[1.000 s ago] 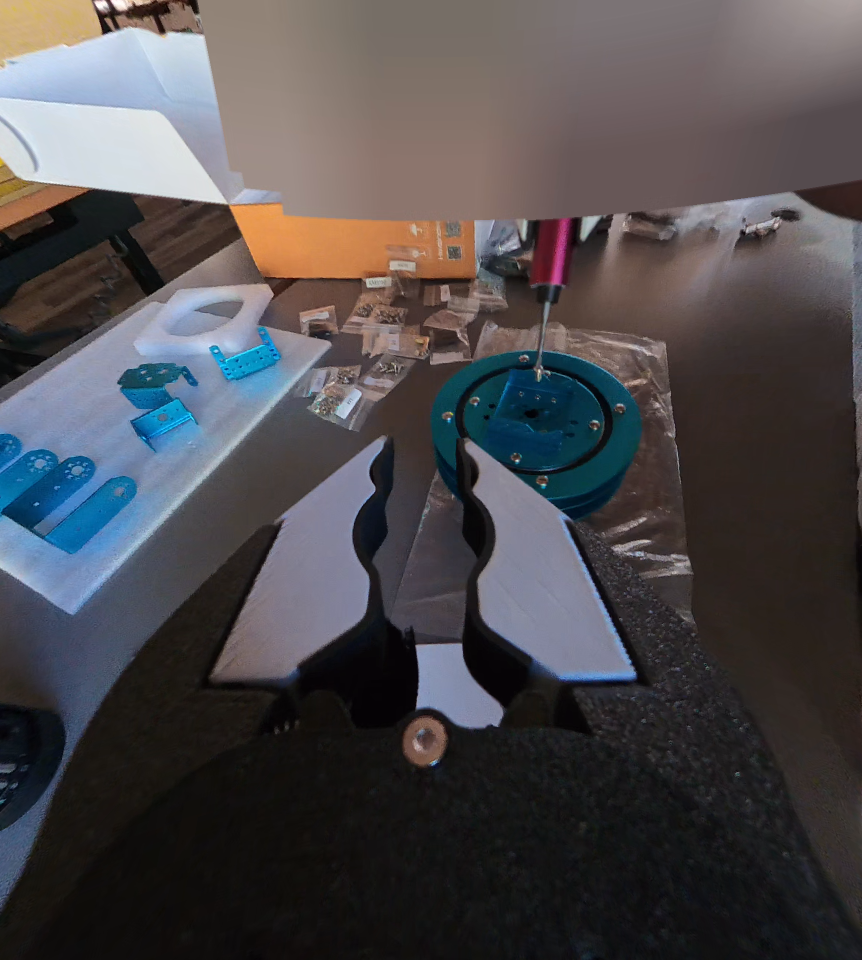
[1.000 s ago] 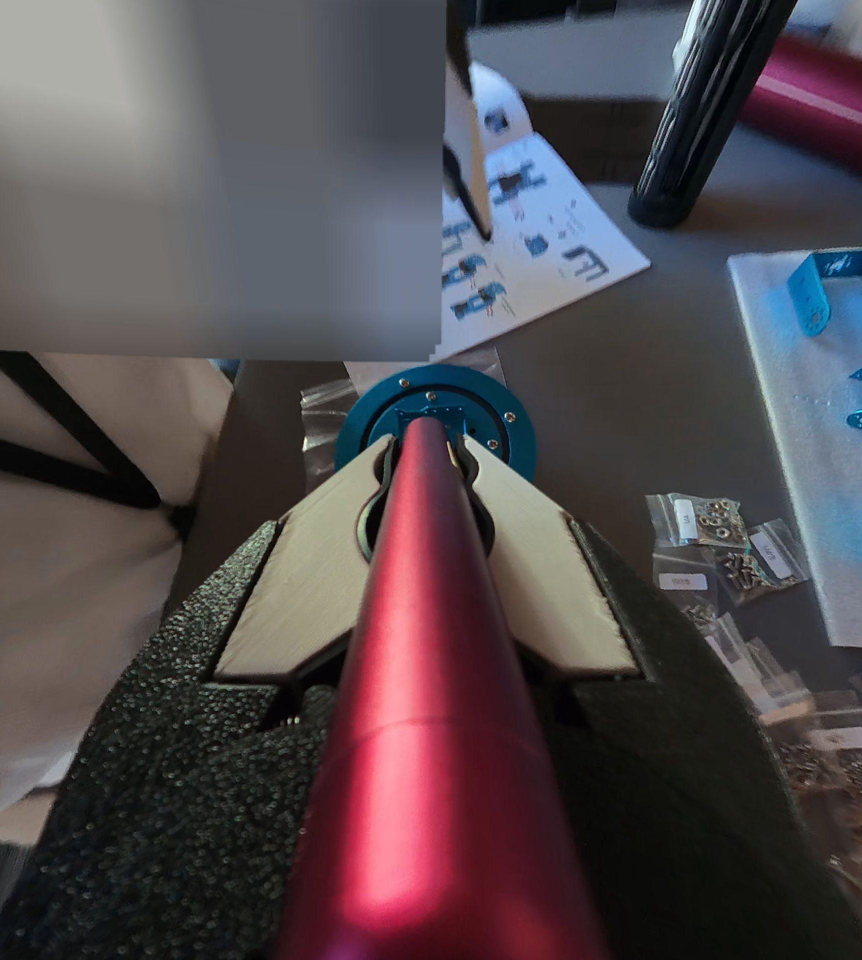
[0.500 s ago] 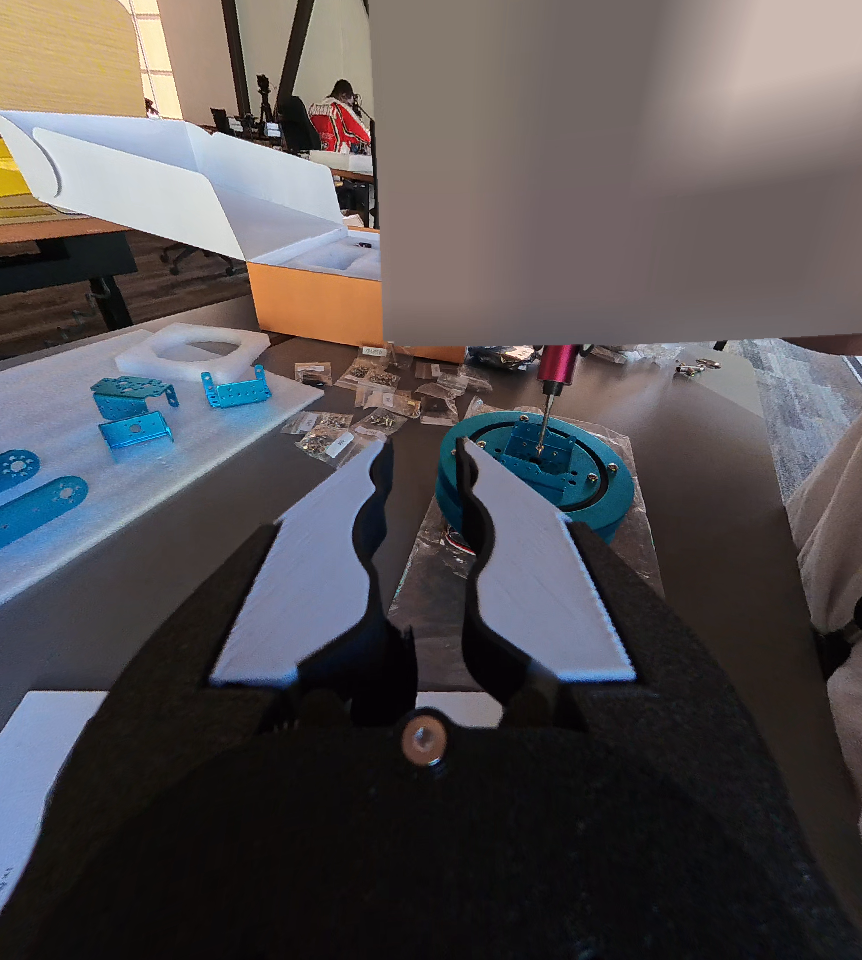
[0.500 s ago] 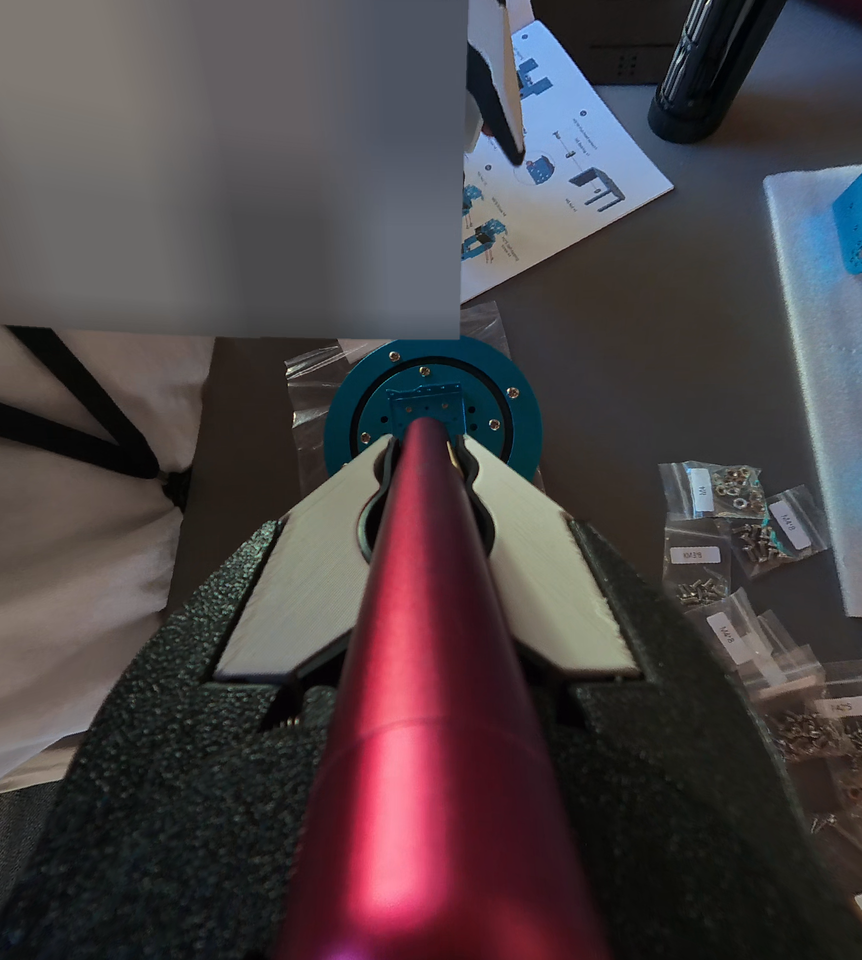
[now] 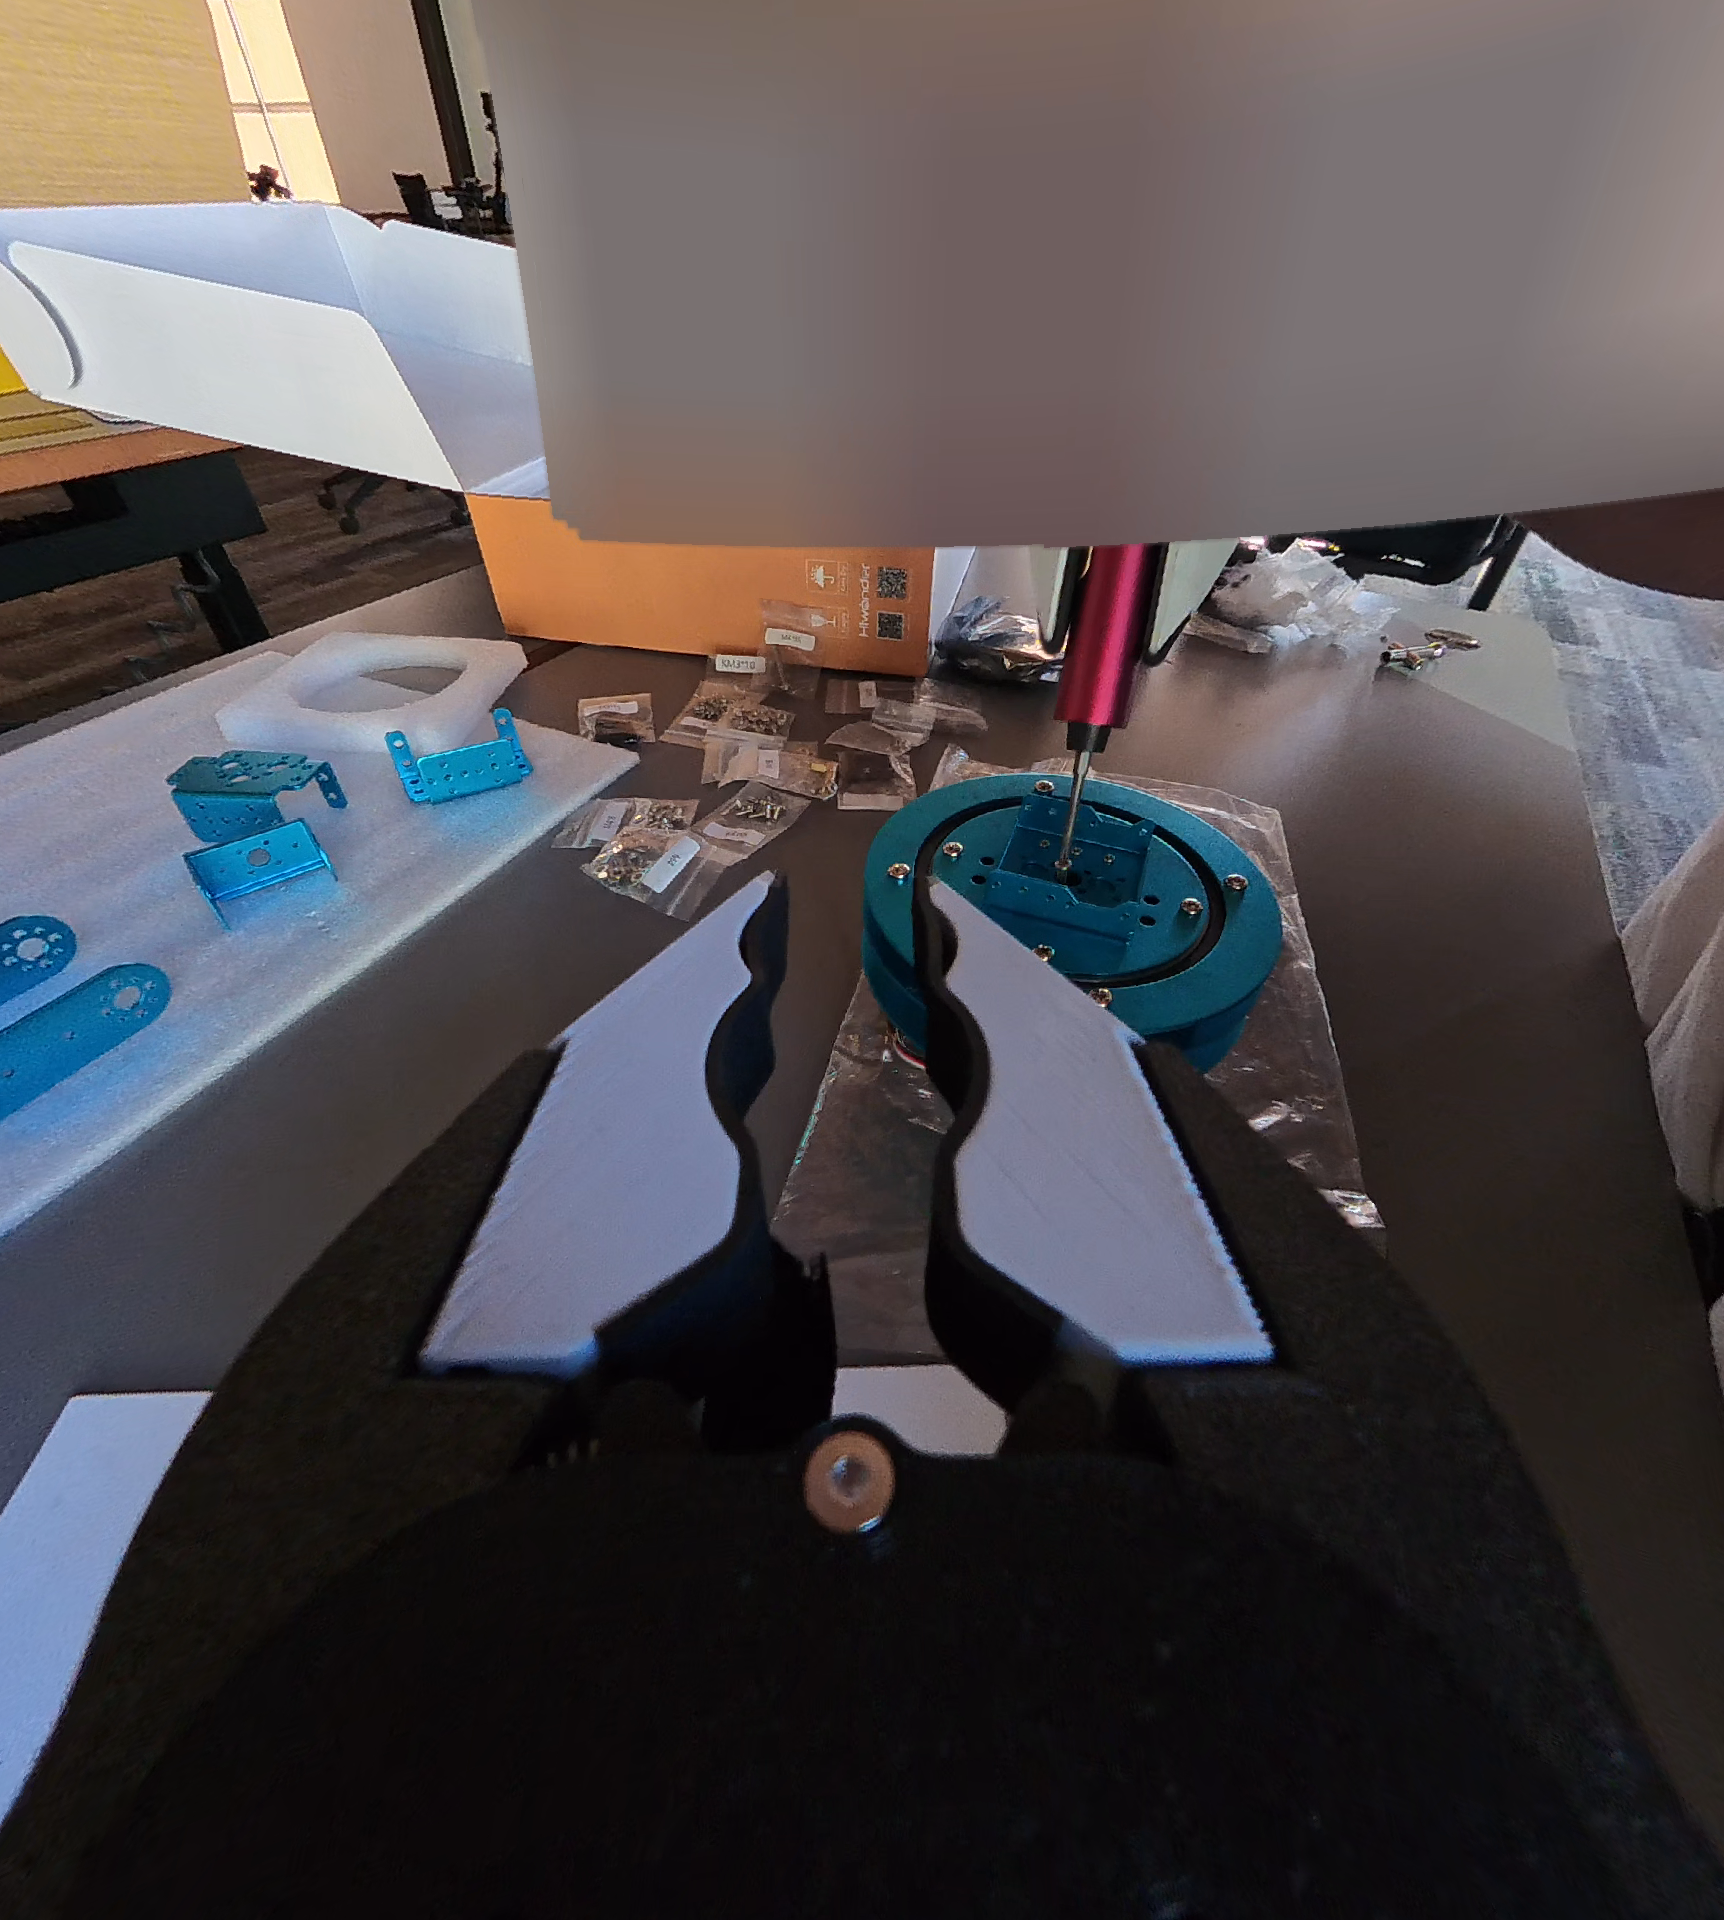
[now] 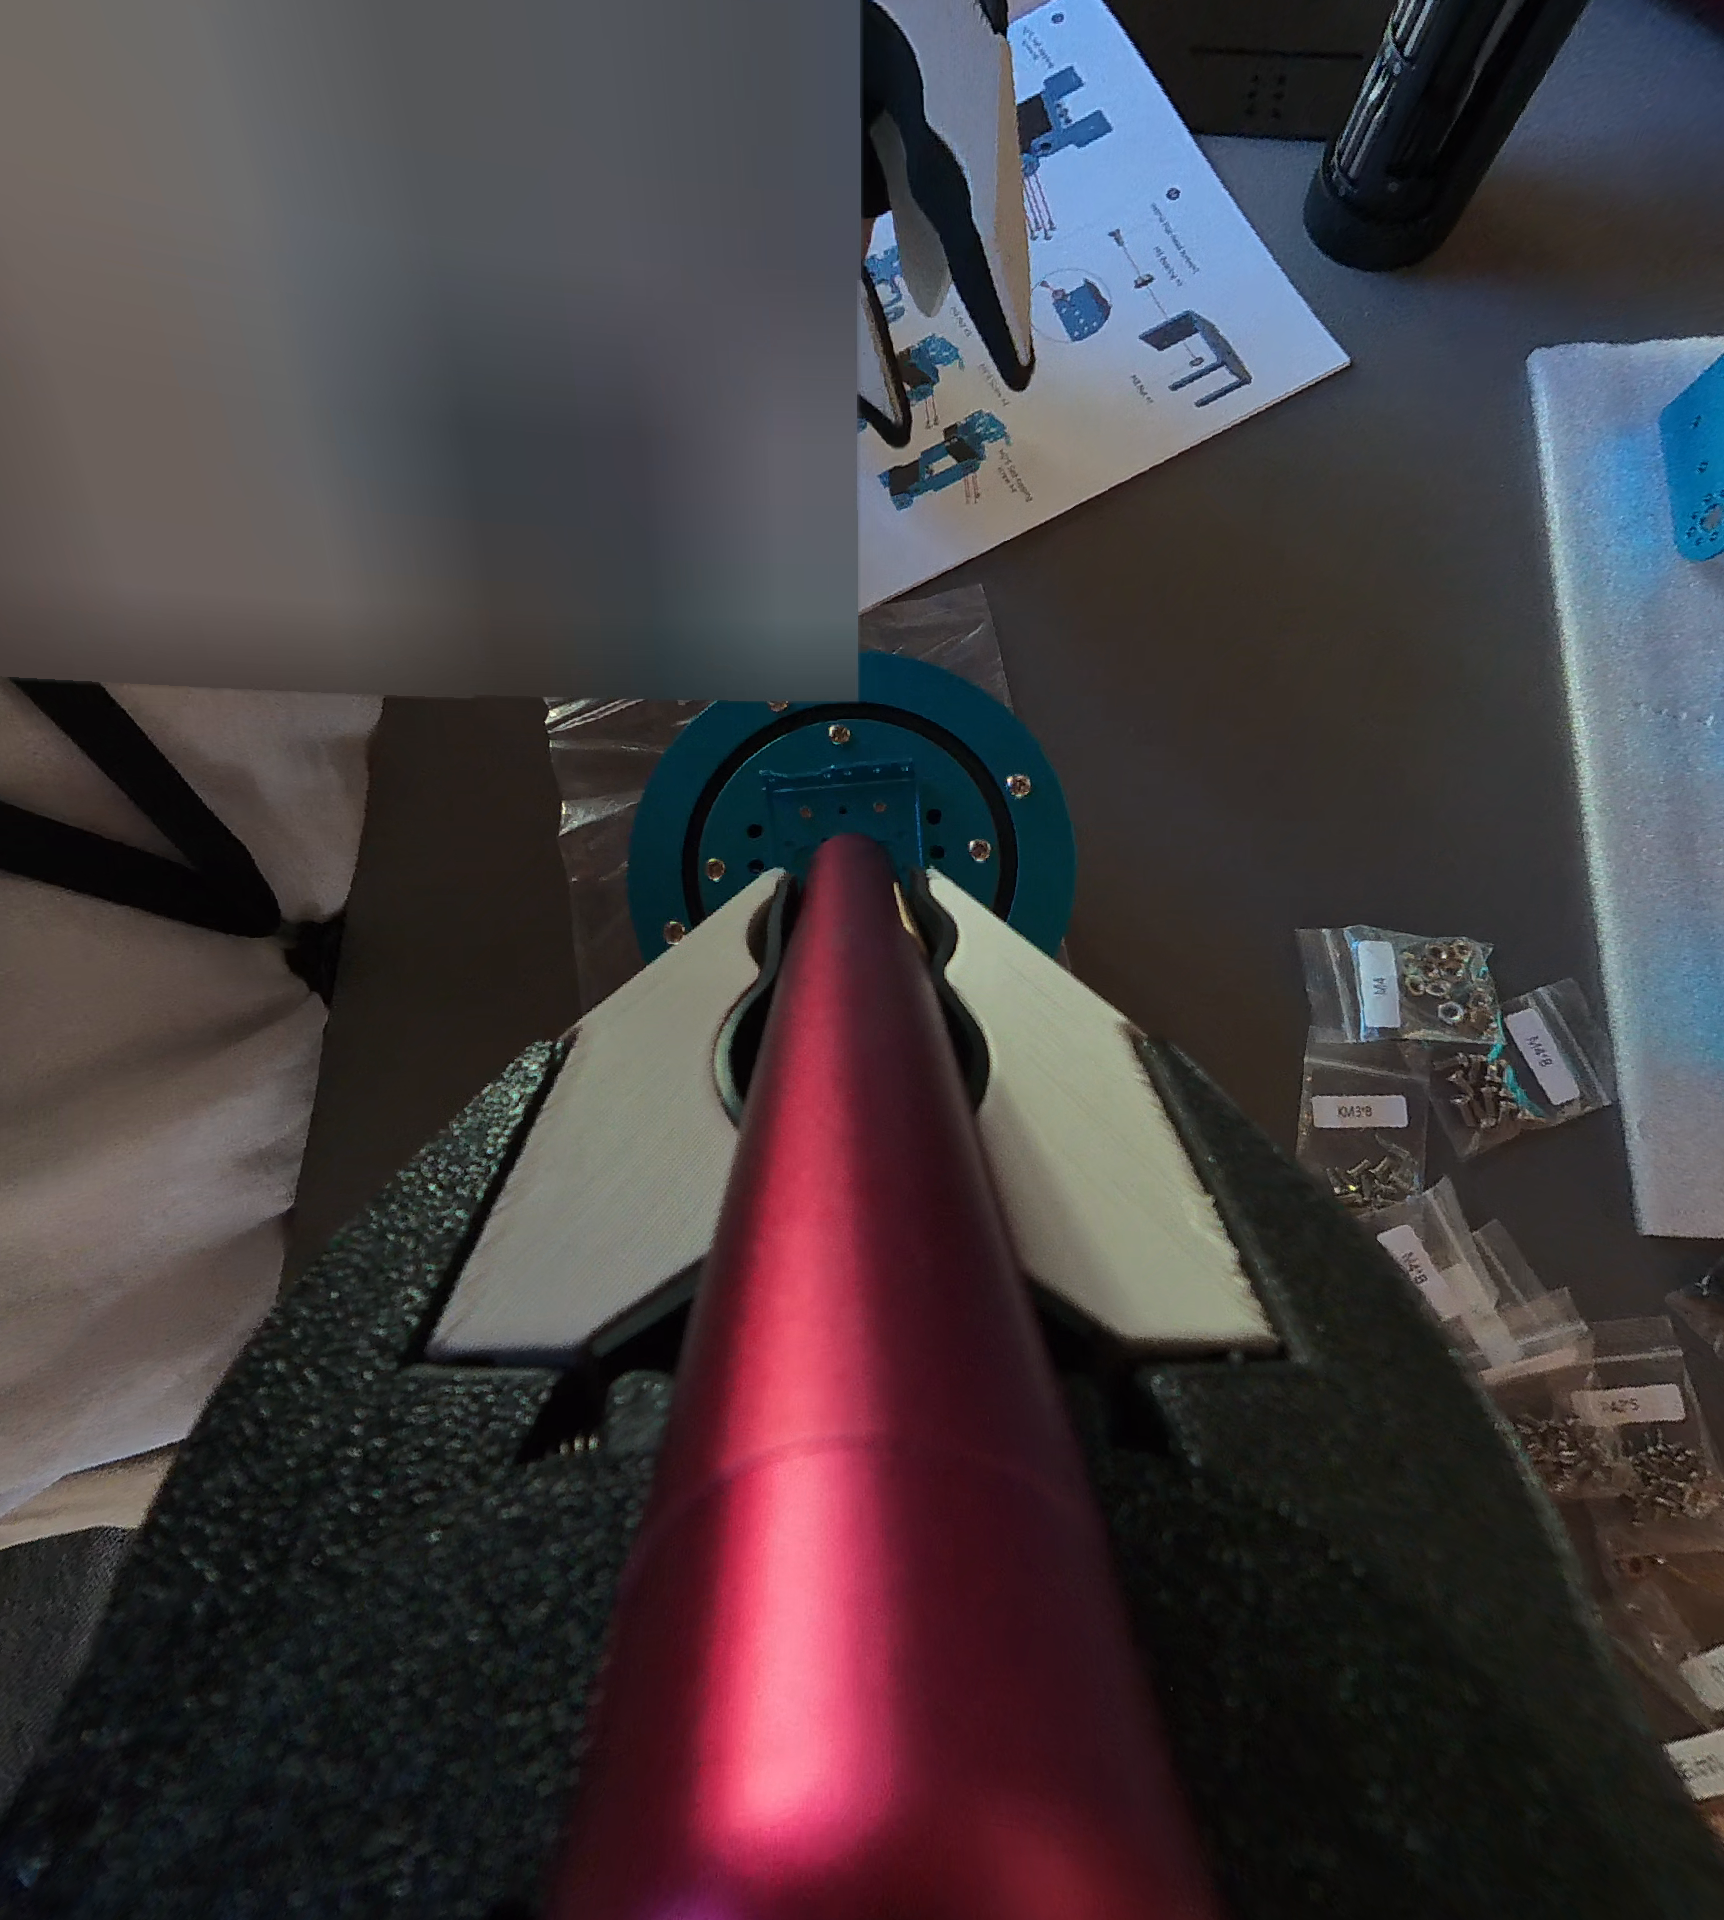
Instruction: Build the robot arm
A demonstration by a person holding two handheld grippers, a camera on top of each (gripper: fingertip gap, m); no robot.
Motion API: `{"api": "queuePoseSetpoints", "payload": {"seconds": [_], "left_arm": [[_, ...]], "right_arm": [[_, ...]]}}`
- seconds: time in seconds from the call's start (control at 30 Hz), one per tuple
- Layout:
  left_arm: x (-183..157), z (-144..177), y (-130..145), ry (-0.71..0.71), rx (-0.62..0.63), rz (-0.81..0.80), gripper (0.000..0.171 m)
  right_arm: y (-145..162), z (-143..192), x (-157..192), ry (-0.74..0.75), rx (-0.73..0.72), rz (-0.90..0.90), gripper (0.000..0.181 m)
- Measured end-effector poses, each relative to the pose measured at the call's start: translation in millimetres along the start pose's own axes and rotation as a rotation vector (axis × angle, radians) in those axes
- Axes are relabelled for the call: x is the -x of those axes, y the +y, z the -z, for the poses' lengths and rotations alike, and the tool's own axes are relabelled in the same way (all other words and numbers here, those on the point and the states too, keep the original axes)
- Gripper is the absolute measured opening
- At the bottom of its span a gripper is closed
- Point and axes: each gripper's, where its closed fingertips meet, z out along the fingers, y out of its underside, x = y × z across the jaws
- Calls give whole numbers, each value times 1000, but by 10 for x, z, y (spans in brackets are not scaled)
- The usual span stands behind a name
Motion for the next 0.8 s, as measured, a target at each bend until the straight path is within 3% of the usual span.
{"api": "queuePoseSetpoints", "payload": {"seconds": [0.8], "left_arm": [[-63,13,-8,13,3,-21,23]], "right_arm": [[-8,-72,33,0,110,51,21]]}}
